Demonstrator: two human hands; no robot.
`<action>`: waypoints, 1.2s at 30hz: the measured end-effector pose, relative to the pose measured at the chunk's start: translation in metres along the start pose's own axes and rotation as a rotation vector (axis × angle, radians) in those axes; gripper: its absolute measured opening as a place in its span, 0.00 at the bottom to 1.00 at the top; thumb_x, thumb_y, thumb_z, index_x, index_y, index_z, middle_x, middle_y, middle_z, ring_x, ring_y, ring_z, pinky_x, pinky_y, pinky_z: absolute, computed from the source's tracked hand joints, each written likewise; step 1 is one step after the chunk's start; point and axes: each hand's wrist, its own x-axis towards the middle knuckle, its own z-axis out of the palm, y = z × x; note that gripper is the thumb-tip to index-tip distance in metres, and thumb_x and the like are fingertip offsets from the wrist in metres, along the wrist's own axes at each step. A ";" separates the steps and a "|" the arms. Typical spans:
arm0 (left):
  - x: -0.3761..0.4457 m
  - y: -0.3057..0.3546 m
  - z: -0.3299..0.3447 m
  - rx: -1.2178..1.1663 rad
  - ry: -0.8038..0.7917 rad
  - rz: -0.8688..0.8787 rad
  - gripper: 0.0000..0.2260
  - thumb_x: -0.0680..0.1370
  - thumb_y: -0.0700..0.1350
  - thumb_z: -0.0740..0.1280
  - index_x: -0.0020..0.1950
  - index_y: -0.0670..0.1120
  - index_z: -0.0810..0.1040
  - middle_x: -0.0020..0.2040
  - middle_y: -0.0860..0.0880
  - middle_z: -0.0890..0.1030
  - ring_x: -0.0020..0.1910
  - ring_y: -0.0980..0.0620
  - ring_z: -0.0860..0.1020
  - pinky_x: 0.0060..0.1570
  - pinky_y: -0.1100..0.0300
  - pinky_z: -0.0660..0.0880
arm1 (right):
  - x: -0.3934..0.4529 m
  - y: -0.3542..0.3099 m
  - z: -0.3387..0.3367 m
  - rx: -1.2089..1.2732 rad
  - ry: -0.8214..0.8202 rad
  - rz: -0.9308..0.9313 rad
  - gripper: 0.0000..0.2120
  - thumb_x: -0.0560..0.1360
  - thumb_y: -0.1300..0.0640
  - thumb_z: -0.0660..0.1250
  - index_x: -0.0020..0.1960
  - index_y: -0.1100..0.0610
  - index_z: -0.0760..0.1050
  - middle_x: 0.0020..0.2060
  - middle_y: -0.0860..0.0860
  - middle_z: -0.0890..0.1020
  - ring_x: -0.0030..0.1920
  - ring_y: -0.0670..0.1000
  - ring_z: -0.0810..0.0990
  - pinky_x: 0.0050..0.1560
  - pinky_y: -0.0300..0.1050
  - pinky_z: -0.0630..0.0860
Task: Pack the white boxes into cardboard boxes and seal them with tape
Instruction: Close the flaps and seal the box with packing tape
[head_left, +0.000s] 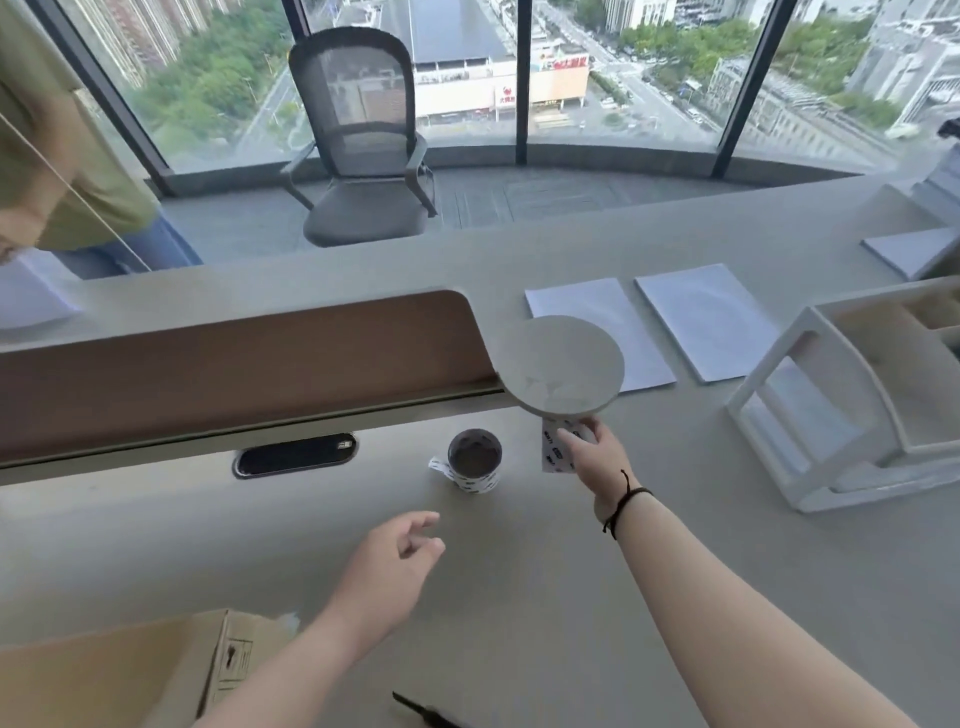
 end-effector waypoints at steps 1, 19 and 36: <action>0.006 0.007 0.005 -0.008 -0.009 -0.016 0.09 0.81 0.45 0.67 0.56 0.60 0.77 0.46 0.52 0.86 0.51 0.53 0.82 0.51 0.60 0.76 | 0.003 0.000 -0.002 -0.010 -0.008 0.006 0.15 0.80 0.60 0.67 0.66 0.54 0.74 0.57 0.51 0.81 0.47 0.45 0.80 0.38 0.33 0.73; 0.117 0.126 0.107 -0.420 -0.288 -0.297 0.15 0.79 0.51 0.67 0.59 0.43 0.83 0.44 0.49 0.83 0.37 0.53 0.80 0.38 0.60 0.73 | 0.007 -0.007 -0.035 0.274 -0.229 0.212 0.08 0.79 0.64 0.63 0.52 0.64 0.81 0.41 0.59 0.83 0.40 0.57 0.79 0.45 0.50 0.74; 0.102 0.168 0.090 -0.621 -0.382 -0.057 0.11 0.77 0.31 0.67 0.54 0.43 0.81 0.39 0.49 0.84 0.32 0.53 0.81 0.32 0.64 0.77 | -0.031 -0.057 -0.045 0.411 -0.178 0.051 0.08 0.77 0.64 0.66 0.48 0.57 0.84 0.41 0.58 0.84 0.36 0.56 0.80 0.40 0.48 0.75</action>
